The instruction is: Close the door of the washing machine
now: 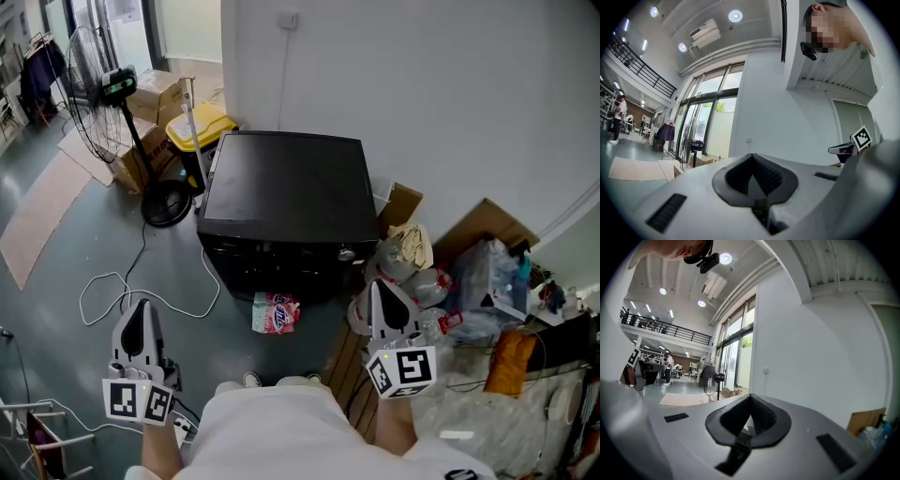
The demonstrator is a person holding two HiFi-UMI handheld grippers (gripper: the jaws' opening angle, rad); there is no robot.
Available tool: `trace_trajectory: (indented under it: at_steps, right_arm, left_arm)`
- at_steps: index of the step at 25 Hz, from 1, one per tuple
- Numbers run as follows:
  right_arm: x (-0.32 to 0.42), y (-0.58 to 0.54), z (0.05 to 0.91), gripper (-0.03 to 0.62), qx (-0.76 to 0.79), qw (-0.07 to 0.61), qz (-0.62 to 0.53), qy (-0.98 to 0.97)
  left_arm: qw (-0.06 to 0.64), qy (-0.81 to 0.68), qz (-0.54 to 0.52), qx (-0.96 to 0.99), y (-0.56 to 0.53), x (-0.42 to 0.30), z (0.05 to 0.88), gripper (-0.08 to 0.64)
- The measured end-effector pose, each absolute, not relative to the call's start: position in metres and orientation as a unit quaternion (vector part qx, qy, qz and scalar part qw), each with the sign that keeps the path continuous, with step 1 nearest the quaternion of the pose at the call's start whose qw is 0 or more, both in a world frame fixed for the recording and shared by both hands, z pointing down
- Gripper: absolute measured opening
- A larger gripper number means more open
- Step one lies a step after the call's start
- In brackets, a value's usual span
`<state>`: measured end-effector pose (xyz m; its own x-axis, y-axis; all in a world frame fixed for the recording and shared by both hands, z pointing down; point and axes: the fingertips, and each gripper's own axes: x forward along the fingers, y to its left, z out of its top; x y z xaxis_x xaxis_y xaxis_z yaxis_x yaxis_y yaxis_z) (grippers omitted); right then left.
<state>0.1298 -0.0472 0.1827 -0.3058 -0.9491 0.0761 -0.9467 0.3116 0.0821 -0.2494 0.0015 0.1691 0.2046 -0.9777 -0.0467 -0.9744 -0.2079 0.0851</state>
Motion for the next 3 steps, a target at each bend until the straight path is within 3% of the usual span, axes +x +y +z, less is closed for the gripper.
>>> trace_trajectory:
  at_steps: [3]
  right_arm:
    - [0.1327,-0.0476,0.1820,-0.003,0.588,0.056,-0.011,-0.807]
  left_arm:
    - [0.019,-0.628,-0.048,0.776,0.0008,-0.2472,0.1689,0.005]
